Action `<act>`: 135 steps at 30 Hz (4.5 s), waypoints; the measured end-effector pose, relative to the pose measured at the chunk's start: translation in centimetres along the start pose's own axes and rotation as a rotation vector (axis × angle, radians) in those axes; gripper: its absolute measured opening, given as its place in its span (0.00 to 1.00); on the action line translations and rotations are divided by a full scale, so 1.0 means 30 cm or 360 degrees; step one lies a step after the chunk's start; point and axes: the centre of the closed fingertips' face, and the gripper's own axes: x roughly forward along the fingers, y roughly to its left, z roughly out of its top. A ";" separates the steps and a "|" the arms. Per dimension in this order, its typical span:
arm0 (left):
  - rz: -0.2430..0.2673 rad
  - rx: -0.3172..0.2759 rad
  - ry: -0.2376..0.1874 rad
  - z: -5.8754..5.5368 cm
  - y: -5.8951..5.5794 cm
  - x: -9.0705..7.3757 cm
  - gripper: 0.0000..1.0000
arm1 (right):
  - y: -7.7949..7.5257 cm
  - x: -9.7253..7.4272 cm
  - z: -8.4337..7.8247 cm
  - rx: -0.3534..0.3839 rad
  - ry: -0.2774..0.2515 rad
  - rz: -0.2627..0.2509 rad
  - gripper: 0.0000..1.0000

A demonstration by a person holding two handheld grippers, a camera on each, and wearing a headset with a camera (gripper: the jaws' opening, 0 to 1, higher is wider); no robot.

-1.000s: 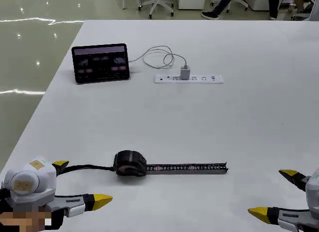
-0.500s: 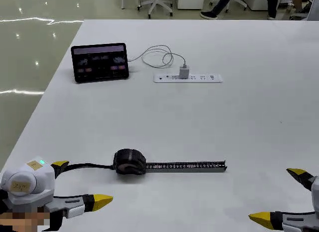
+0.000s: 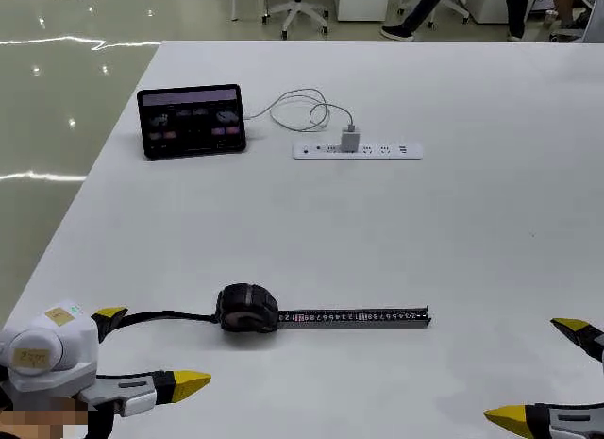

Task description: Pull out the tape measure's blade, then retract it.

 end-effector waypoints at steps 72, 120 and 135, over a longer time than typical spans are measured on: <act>0.0085 -0.0031 0.0133 0.099 -0.072 0.254 1.00 | -0.073 0.139 0.081 -0.0377 0.0177 0.0210 1.00; 0.0355 -0.0259 -0.0098 0.058 -0.057 0.434 1.00 | -0.014 0.440 0.084 -0.0876 0.0538 0.0764 0.56; 0.0355 -0.0289 -0.0108 0.058 -0.052 0.434 0.96 | 0.001 0.470 0.069 -0.0829 0.0545 0.0765 0.25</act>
